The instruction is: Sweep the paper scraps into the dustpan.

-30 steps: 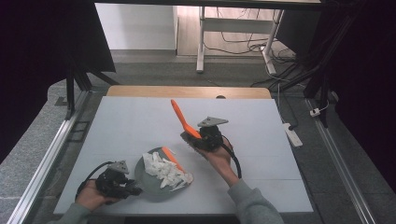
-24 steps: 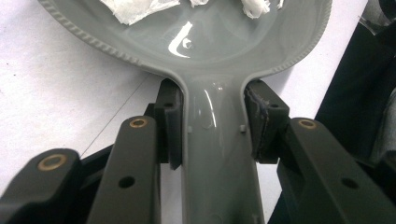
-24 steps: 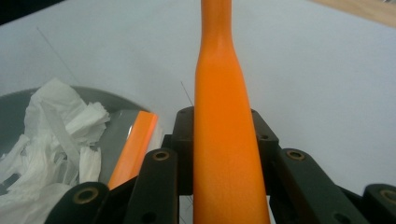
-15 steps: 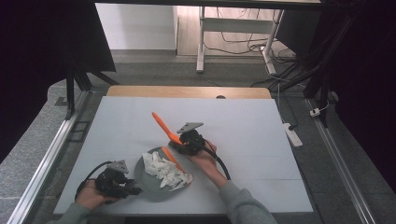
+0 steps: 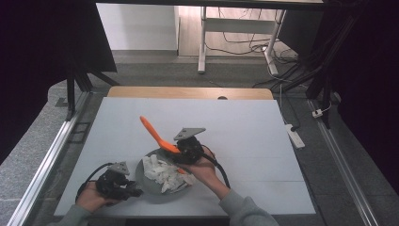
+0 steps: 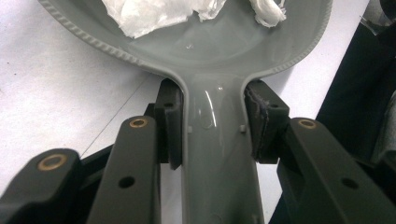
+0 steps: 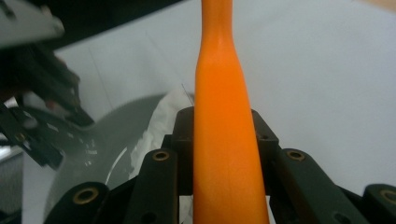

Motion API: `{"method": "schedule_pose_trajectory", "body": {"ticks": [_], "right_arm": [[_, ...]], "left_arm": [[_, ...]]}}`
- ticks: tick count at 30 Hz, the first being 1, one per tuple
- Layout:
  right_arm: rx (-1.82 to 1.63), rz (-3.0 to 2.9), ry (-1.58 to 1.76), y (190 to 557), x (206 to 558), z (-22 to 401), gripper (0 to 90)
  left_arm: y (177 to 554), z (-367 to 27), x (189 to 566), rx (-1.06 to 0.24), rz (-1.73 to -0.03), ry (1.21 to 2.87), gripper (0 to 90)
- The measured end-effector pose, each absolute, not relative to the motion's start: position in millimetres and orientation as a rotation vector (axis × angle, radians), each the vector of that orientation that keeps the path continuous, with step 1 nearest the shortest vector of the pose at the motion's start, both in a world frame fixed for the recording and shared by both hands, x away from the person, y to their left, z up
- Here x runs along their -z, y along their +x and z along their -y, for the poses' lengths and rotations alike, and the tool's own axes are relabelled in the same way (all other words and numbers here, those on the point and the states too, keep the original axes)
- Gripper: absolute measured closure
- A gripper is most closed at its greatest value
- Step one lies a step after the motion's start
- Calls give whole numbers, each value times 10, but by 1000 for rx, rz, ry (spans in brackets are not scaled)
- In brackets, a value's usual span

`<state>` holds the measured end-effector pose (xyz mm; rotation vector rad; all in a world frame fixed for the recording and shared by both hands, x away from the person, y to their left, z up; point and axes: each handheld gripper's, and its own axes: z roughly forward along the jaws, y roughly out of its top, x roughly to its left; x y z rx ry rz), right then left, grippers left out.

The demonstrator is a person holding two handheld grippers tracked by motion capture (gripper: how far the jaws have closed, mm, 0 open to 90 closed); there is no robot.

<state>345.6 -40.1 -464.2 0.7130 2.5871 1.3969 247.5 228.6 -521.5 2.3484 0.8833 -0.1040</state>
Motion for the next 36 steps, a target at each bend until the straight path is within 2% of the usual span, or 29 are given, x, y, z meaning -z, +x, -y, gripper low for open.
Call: {"method": "schedule_pose_trajectory", "body": {"ticks": [11,20,25,30,34,36], "right_arm": [[-1399,-2530,845,3613,4622,734,703],[-1164,-2475,1022,3817,4979,973,703],[-1155,-2470,1017,3635,5051,905,703],[-1220,-2500,991,3352,5055,657,703],[-1339,-2545,889,3164,4928,482,703],[-1419,-2505,901,3181,4830,530,703]], "left_arm": [[2475,-2284,5217,105,-884,2351,613],[2475,-2276,5214,103,-880,2355,614],[2460,-2259,5222,104,-892,2341,613],[2438,-2221,5227,105,-894,2345,613],[2436,-2226,5222,104,-899,2338,613],[2438,-2227,5227,105,-899,2339,614]]}}
